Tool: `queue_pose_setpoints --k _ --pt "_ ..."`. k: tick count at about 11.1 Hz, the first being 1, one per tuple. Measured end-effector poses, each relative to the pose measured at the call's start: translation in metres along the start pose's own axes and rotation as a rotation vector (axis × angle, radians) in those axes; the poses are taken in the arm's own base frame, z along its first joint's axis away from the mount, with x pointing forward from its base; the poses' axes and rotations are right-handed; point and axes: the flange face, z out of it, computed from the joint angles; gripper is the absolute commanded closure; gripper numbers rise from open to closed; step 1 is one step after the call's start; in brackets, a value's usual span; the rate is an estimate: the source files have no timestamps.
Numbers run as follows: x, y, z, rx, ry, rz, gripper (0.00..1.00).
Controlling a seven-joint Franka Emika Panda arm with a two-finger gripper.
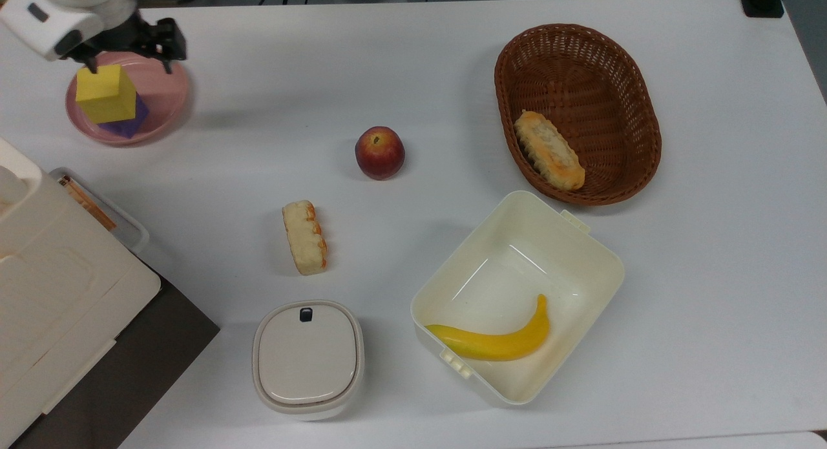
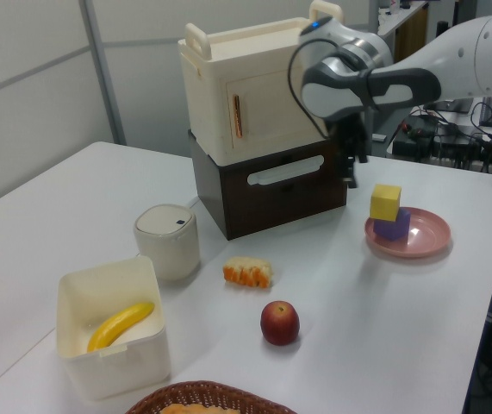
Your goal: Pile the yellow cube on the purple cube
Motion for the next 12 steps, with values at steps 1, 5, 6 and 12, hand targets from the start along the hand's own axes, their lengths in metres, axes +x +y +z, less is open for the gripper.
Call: queue_pose_setpoints --k 1,5,6,12 --pt "0.006 -0.023 -0.02 0.024 0.034 0.016 0.0" --pt "0.008 -0.1 -0.095 0.108 0.157 0.099 0.0" --pt "0.011 -0.116 -0.102 0.114 0.166 0.105 0.0" --pt "0.027 -0.152 -0.095 0.115 0.145 0.077 0.0"
